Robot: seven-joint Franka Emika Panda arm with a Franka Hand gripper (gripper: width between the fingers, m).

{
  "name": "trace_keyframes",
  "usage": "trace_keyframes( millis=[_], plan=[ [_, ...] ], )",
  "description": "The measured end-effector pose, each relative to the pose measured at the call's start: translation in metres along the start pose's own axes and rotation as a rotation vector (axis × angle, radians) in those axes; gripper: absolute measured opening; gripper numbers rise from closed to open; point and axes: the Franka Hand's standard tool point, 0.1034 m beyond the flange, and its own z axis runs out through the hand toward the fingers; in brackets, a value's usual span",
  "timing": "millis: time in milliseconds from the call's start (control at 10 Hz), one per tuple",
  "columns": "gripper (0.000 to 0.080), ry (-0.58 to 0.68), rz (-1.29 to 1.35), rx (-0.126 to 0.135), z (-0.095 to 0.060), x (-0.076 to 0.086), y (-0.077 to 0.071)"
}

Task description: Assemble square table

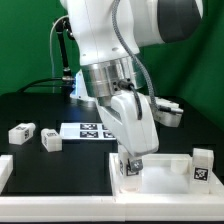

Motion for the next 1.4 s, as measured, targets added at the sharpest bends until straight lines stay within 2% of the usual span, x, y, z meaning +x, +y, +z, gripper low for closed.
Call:
trace_keyframes(
  millis=[100,200,300,400,600,700,800,900,1000,1100,1200,1300,1400],
  plan=[
    [0.0476,0.001,-0.009,-0.001,0.000,0.000,0.000],
    [0.0592,0.011,-0.271,-0.033,-0.001,0.001,0.002],
    [0.0592,0.014,-0.425,-0.060,-0.002,-0.002,0.002],
    [0.0638,0.026,-0.551,-0.080,-0.001,-0.006,0.003],
    [0.0647,0.022,-0.681,-0.080,-0.001,-0.003,0.003],
    [0.0647,0.026,-0.776,-0.090,-0.001,-0.003,0.003],
    [0.0649,0.046,-0.991,-0.124,-0.002,0.000,0.003],
    [0.0649,0.088,-1.236,-0.119,-0.002,0.004,-0.004],
    [0.0649,0.115,-1.323,-0.109,-0.001,0.010,-0.004],
    [0.0649,0.109,-1.285,-0.110,0.000,0.009,-0.003],
    [0.0559,0.109,-1.271,-0.109,0.000,0.009,-0.003],
    [0.0376,0.111,-1.231,-0.106,0.000,0.009,-0.003],
    [0.0376,0.113,-1.166,-0.102,0.000,0.008,-0.003]
  ],
)
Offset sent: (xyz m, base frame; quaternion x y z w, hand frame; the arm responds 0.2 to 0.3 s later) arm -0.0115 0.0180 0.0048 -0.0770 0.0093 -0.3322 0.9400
